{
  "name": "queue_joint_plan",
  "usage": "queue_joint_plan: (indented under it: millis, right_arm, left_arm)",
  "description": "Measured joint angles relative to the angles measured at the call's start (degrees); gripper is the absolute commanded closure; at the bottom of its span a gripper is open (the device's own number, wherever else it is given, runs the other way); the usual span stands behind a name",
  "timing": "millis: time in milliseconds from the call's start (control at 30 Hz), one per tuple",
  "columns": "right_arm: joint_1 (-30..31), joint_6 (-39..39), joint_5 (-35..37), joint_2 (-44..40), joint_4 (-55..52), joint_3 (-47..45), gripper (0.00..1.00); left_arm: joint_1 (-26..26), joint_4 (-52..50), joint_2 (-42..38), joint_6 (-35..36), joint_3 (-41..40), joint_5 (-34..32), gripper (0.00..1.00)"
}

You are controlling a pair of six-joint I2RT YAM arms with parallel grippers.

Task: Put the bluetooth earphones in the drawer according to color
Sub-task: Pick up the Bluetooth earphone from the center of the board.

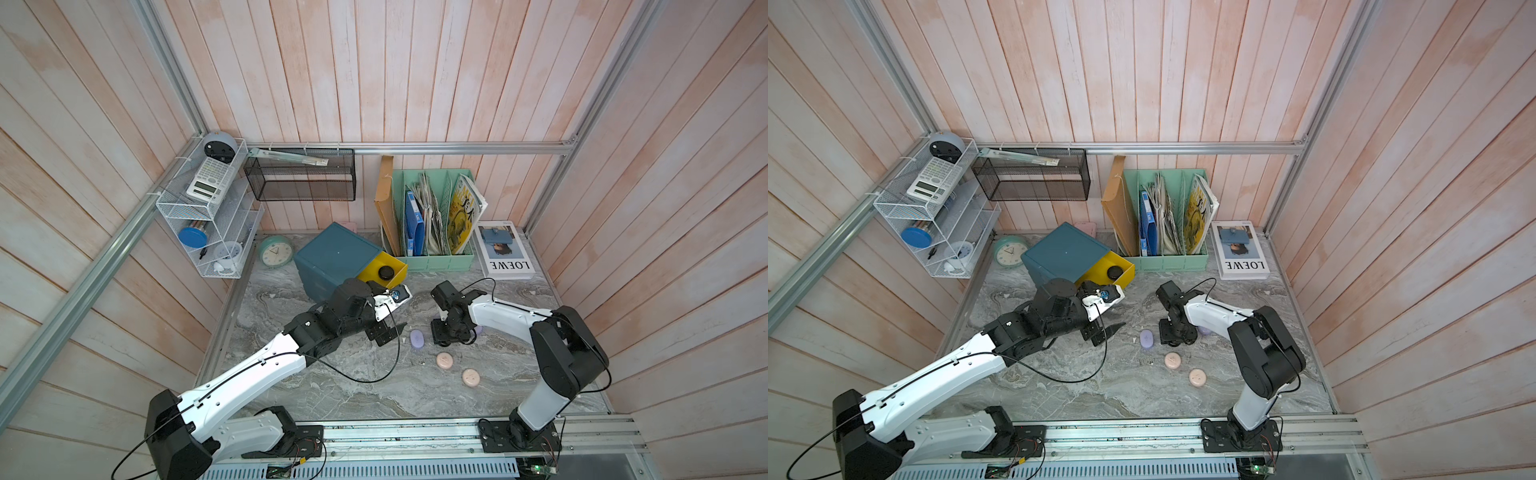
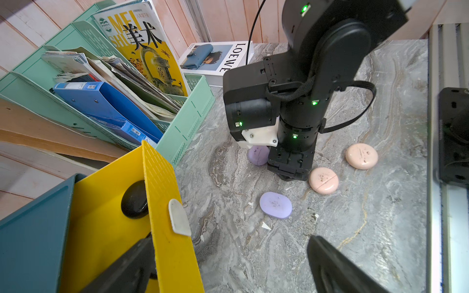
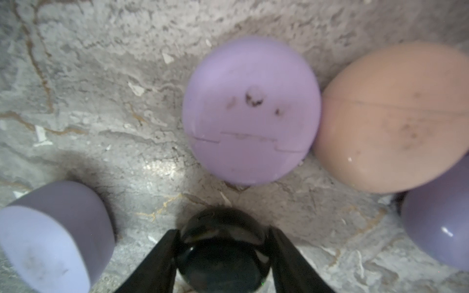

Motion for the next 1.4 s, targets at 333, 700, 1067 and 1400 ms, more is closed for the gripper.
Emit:
queue_joint_plan:
  millis: [333,700,1067,1400]
  right_arm:
    - [0.00,0.15,0.22,-0.17,0.00,-0.04,0.52]
    - [0.00,0.61,0.31,-3.93,0.17,-0.44,1.00]
    - [0.00,0.55,1.44,-10.75,0.02,-0.35,1.00]
    - [0.02,-1.18,3.37,-18.47,0.68,4.39,1.00]
  left_arm:
    - [0.00,0.00,0.09,-0.02,0.00,-0.37,0.00]
    - [0.00,0.90,-0.20,-0.07,-0.04,-0.59,0.00]
    - [1.70,2.14,-1.75,-1.11,-0.17,-1.88,0.00]
    - [6.58,2.60,-3.10,-2.03,-0.17,-1.86,0.00]
